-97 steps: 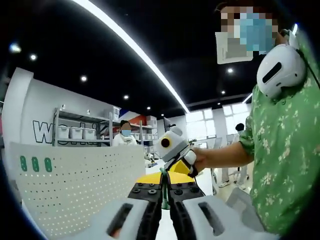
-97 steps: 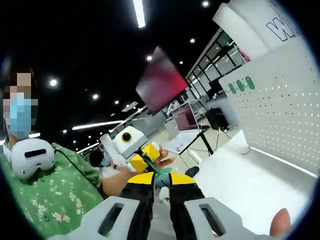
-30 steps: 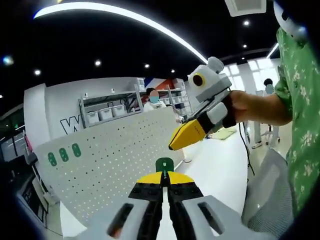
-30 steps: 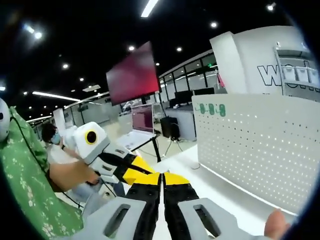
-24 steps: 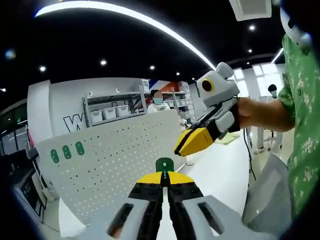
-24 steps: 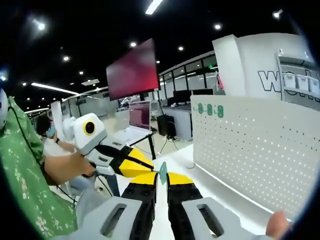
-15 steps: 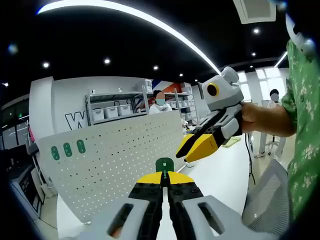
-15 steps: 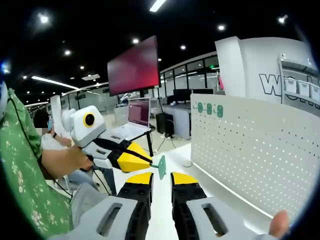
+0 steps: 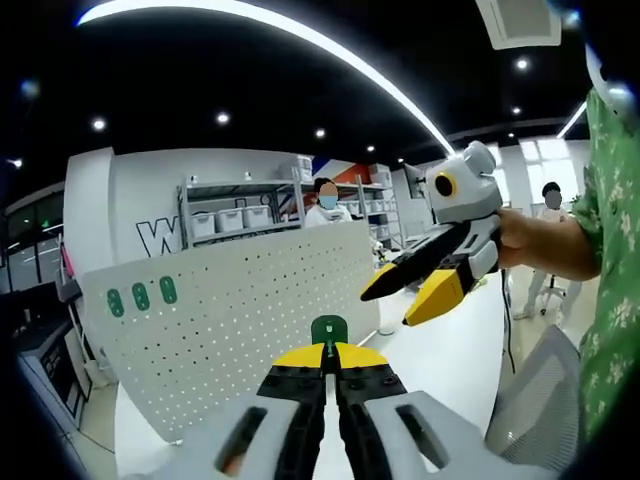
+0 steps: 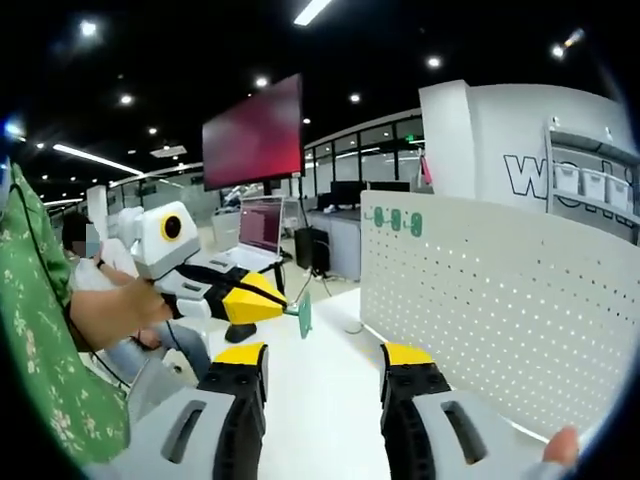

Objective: Insert the hook assembly into the mounting plate slot until the hook locks in place.

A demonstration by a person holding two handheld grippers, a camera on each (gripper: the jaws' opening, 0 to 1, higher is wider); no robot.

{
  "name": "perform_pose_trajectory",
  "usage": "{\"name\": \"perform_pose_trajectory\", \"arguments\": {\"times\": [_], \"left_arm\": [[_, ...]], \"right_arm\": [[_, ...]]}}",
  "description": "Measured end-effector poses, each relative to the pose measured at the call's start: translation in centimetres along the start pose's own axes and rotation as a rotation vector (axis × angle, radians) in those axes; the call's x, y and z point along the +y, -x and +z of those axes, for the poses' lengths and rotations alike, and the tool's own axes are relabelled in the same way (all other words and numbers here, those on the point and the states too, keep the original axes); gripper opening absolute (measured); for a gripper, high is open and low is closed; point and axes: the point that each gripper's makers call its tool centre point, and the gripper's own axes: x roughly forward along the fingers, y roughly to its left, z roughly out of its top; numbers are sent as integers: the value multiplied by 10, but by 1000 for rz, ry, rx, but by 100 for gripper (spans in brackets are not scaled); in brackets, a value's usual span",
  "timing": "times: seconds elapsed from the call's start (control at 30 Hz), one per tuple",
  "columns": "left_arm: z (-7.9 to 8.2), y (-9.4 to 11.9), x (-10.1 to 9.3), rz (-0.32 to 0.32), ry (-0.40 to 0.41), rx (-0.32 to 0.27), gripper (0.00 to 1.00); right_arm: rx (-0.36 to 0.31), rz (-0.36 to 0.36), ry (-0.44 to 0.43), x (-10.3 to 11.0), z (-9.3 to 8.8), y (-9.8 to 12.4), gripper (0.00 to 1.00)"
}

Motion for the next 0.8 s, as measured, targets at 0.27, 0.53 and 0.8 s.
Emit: {"name": "perform_pose_trajectory", "arguments": {"times": [0.27, 0.53, 0.8], "left_arm": [[5, -3, 0, 10, 15, -4, 2], [11, -7, -1, 20, 40, -11, 2], [13, -9, 1, 34, 75, -12, 2]], "right_arm": [[-8, -60, 14, -9, -2, 10, 62], [-7, -131, 56, -20, -3, 20, 80], [-7, -170, 52, -27, -8, 27, 95]]}}
